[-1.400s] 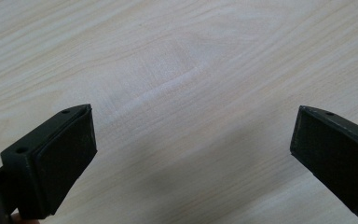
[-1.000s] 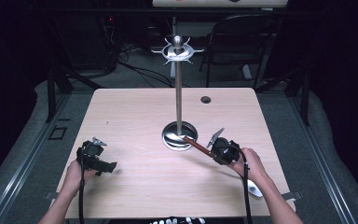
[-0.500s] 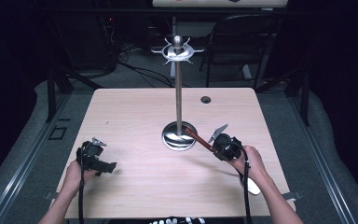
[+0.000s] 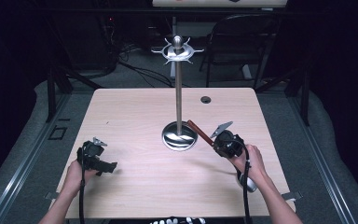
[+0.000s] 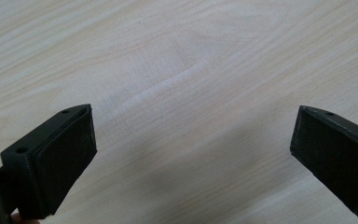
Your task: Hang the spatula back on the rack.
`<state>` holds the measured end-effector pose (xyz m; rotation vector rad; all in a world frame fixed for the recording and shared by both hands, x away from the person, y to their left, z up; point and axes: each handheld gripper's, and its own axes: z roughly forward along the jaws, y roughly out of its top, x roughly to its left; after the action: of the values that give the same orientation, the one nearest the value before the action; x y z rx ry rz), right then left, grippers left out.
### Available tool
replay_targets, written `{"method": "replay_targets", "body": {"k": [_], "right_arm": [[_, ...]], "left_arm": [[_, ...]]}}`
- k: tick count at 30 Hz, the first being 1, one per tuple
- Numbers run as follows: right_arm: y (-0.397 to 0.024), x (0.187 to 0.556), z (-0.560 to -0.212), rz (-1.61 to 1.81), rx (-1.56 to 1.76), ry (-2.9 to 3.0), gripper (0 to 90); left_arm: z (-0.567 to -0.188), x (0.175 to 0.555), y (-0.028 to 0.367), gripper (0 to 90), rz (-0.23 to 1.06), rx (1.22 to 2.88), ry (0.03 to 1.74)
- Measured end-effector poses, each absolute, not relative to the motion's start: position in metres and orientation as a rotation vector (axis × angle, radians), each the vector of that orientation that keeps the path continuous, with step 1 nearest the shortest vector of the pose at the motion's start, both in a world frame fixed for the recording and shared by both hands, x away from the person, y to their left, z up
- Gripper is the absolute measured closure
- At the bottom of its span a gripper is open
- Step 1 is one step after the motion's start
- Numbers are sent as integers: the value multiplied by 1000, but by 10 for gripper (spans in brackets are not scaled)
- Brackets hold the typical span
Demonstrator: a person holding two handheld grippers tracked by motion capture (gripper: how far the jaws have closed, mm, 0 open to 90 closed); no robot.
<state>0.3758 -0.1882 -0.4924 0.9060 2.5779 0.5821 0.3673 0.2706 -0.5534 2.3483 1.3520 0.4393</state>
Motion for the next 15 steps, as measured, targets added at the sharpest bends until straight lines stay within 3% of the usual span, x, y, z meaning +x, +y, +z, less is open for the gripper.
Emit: {"method": "replay_targets", "body": {"k": [15], "right_arm": [[-188,375,-481,673,939,2506,850]], "left_arm": [[-553,367,270,1,445,2347,1350]]}}
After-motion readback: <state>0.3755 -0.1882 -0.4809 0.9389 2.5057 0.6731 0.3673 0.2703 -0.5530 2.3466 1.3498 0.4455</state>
